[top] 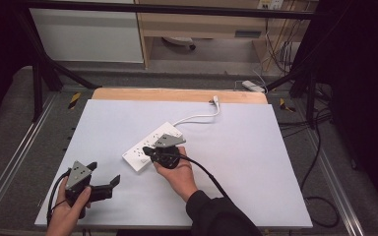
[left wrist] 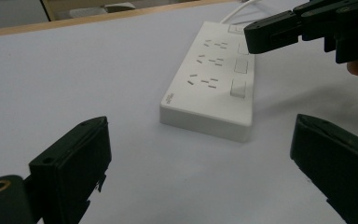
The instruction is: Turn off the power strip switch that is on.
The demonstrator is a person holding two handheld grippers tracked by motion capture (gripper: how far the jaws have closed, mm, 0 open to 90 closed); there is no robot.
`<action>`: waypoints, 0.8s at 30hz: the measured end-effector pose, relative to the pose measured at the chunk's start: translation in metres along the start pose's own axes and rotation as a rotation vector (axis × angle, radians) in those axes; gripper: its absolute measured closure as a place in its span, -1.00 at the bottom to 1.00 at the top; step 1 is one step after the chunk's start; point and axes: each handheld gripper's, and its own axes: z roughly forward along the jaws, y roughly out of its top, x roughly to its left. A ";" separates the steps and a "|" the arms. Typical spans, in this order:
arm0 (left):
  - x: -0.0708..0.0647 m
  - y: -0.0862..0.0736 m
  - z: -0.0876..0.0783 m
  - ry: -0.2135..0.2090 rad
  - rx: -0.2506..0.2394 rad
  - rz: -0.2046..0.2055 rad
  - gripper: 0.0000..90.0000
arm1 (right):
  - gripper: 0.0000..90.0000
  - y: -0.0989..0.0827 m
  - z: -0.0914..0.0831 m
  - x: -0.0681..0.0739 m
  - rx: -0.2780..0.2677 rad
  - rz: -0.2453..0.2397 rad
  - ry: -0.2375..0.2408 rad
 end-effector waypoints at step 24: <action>-0.001 -0.001 0.001 -0.001 0.010 0.007 -0.89 | 1.00 -0.011 0.013 0.006 0.048 -0.011 0.012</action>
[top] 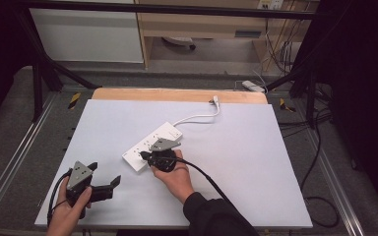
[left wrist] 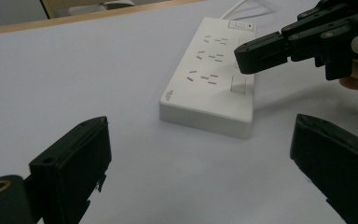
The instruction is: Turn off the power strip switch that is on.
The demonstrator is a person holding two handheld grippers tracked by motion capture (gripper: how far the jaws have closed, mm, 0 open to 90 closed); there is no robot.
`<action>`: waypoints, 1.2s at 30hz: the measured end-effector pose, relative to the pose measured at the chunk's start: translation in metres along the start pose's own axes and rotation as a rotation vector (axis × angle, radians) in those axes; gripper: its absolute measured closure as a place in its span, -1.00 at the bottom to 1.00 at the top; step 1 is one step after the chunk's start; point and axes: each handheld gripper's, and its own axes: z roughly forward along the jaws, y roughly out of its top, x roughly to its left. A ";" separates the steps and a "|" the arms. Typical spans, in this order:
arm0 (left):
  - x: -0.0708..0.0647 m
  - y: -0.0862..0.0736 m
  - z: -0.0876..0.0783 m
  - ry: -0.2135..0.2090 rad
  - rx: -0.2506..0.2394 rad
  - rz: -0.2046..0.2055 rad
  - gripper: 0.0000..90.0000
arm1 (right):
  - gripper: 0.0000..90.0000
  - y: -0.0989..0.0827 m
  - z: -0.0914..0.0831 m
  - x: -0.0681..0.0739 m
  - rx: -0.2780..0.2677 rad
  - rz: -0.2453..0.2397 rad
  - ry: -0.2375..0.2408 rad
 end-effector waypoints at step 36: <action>-0.001 0.000 0.000 -0.004 0.004 0.006 -0.89 | 1.00 -0.010 0.008 0.005 0.029 -0.014 0.002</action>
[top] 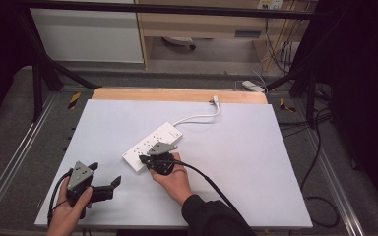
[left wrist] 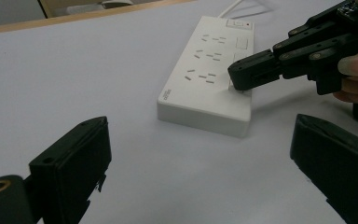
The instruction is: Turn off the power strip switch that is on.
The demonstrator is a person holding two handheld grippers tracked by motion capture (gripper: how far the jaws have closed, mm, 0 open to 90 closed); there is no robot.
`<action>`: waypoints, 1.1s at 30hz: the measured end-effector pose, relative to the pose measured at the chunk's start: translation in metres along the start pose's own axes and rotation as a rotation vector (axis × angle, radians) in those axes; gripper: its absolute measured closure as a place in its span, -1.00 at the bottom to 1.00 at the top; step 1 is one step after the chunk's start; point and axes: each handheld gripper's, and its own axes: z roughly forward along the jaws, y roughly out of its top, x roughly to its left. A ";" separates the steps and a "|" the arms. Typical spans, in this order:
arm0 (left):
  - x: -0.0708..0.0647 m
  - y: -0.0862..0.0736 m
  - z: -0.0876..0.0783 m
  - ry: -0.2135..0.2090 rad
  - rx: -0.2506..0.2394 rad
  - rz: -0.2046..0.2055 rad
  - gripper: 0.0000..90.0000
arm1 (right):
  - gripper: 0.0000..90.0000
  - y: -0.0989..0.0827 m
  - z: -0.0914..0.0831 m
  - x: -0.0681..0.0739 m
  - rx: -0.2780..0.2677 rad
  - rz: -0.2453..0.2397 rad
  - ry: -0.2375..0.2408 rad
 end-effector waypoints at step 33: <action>0.000 0.000 0.000 0.002 0.002 0.000 -0.89 | 1.00 0.005 -0.012 -0.001 -0.034 -0.008 0.019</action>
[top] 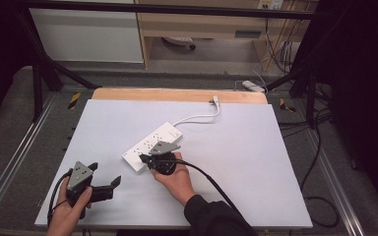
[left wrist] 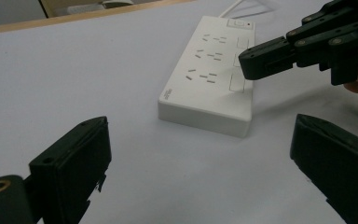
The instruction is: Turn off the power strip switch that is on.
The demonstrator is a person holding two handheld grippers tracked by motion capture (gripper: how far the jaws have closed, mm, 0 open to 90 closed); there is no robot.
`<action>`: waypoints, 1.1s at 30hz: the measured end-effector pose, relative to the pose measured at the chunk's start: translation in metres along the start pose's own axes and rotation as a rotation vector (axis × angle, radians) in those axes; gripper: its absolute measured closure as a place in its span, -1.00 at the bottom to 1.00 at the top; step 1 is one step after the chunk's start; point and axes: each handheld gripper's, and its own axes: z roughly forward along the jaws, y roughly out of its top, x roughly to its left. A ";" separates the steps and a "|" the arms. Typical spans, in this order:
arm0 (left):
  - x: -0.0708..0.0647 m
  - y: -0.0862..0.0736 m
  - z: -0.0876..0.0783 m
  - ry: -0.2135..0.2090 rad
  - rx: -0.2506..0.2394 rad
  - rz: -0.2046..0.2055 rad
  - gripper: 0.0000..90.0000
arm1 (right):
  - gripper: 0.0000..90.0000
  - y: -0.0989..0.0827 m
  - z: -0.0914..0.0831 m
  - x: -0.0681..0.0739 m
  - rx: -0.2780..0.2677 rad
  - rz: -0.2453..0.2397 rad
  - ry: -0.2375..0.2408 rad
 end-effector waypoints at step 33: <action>-0.001 -0.001 0.000 0.004 0.003 -0.001 -0.89 | -0.31 0.008 -0.082 -0.051 -0.067 0.151 -0.112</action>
